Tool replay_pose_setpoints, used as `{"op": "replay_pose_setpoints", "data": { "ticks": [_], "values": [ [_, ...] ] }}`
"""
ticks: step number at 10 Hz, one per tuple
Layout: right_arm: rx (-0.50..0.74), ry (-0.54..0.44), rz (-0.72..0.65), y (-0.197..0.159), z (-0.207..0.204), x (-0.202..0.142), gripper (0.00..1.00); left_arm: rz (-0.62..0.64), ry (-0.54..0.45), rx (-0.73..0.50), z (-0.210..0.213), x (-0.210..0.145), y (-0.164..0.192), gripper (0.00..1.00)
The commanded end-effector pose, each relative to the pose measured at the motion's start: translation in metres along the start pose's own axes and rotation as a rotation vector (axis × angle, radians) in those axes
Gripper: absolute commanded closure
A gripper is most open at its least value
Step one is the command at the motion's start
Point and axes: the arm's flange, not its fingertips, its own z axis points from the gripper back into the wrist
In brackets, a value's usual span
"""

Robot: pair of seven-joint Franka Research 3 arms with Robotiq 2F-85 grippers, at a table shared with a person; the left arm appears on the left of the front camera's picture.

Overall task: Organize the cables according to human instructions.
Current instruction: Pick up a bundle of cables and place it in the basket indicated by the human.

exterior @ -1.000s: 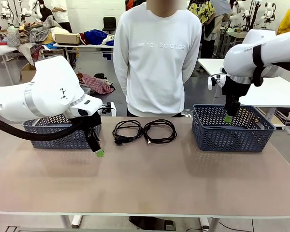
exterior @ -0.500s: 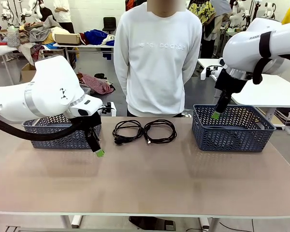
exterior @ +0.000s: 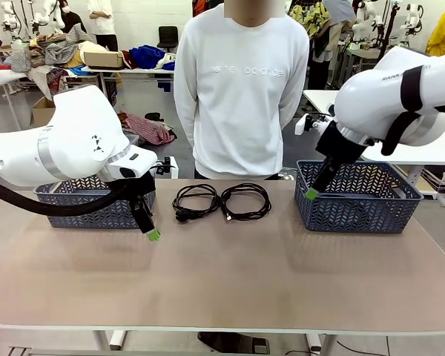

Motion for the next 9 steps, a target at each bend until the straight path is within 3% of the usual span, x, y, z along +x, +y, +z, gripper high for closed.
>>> {"op": "replay_pose_setpoints", "data": {
  "ticks": [1, 7, 9],
  "values": [
    [0.002, -0.051, 0.015, 0.025, -0.014, -0.008, 0.00, 0.007, -0.002, 0.000, 0.001, -0.001, 0.000, 0.00],
    [0.029, -0.103, 0.000, 0.049, -0.033, -0.011, 0.00, 0.007, -0.002, 0.000, 0.001, -0.001, 0.000, 0.00],
    [0.016, -0.057, 0.006, 0.047, -0.032, -0.004, 0.00, 0.007, -0.002, 0.000, 0.001, -0.001, 0.000, 0.00]
  ]
}}
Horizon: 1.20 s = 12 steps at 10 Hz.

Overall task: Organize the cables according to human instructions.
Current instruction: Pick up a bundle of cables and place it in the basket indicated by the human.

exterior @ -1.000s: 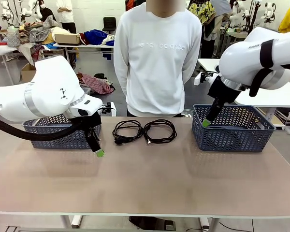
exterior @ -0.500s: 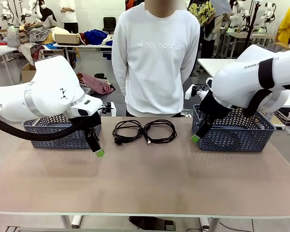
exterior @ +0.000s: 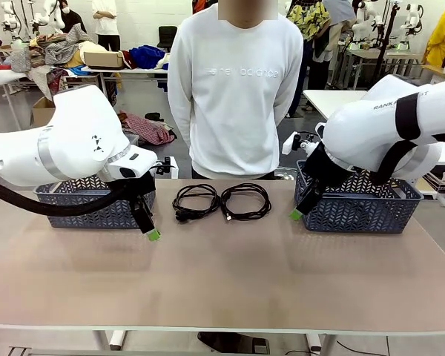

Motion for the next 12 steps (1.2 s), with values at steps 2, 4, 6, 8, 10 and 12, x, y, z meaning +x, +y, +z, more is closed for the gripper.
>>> {"op": "replay_pose_setpoints", "data": {
  "ticks": [2, 4, 6, 8, 10, 12],
  "values": [
    [-0.002, 0.002, 0.007, 0.0015, -0.0002, 0.0011, 0.00, 0.007, -0.002, 0.000, 0.0007, -0.0013, 0.0000, 0.00],
    [-0.002, 0.002, 0.007, 0.0015, -0.0002, 0.0011, 0.00, 0.007, -0.002, 0.000, 0.0007, -0.0013, 0.0000, 0.00],
    [-0.002, 0.002, 0.007, 0.0015, -0.0002, 0.0011, 0.00, 0.007, -0.002, 0.000, 0.0007, -0.0013, 0.0000, 0.00],
    [-0.002, 0.002, 0.007, 0.0015, -0.0002, 0.0011, 0.00, 0.007, -0.002, 0.000, 0.0007, -0.0013, 0.0000, 0.00],
    [-0.002, 0.002, 0.007, 0.0015, -0.0002, 0.0011, 0.00, 0.007, -0.002, 0.000, 0.0007, -0.0013, 0.0000, 0.00],
    [-0.002, 0.002, 0.007, 0.0015, -0.0002, 0.0011, 0.00, 0.007, -0.002, 0.000, 0.0007, -0.0013, 0.0000, 0.00]
  ]
}}
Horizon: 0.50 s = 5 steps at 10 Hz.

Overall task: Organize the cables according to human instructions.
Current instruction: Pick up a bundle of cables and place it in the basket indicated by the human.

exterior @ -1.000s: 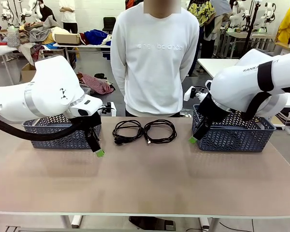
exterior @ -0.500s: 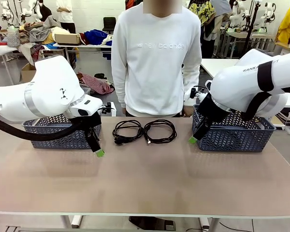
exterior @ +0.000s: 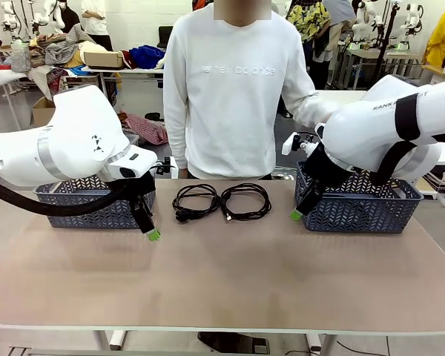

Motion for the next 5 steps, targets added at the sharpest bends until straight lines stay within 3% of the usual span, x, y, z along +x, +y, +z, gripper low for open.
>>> {"op": "replay_pose_setpoints", "data": {
  "ticks": [1, 5],
  "values": [
    [-0.002, 0.000, 0.004, 0.0013, 0.0001, 0.0010, 0.00, 0.007, -0.002, 0.000, 0.0007, -0.0013, 0.0001, 0.00],
    [-0.002, 0.000, 0.004, 0.0013, 0.0001, 0.0010, 0.00, 0.007, -0.002, 0.000, 0.0007, -0.0013, 0.0001, 0.00]
  ]
}}
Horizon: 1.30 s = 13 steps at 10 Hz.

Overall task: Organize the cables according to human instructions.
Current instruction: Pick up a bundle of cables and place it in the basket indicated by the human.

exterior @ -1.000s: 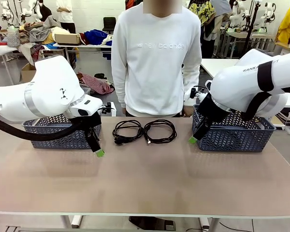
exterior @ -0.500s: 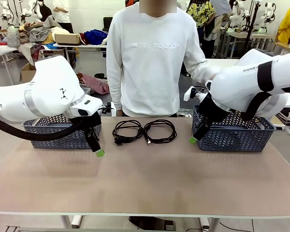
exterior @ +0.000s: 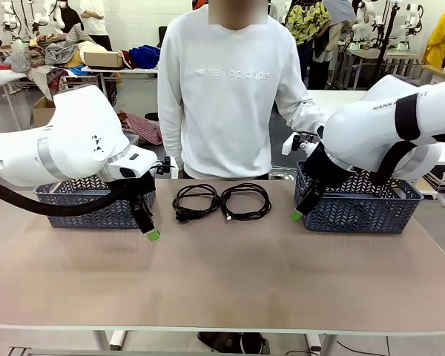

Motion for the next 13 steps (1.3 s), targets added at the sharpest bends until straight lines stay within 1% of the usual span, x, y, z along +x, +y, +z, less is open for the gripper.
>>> {"op": "replay_pose_setpoints", "data": {
  "ticks": [1, 9, 10, 13],
  "values": [
    [-0.002, 0.000, 0.004, 0.001, 0.000, 0.001, 0.00, 0.007, -0.002, 0.000, 0.001, -0.001, 0.000, 0.00],
    [0.000, 0.000, 0.000, 0.000, 0.000, 0.000, 0.00, 0.007, -0.002, 0.000, 0.001, -0.001, 0.000, 0.00],
    [-0.003, 0.015, -0.008, -0.001, -0.004, 0.010, 0.00, 0.007, -0.002, 0.000, 0.001, -0.001, 0.000, 0.00],
    [-0.019, 0.044, -0.111, -0.006, -0.018, 0.049, 0.00, 0.007, -0.002, 0.000, 0.001, -0.001, 0.000, 0.00]
  ]
}}
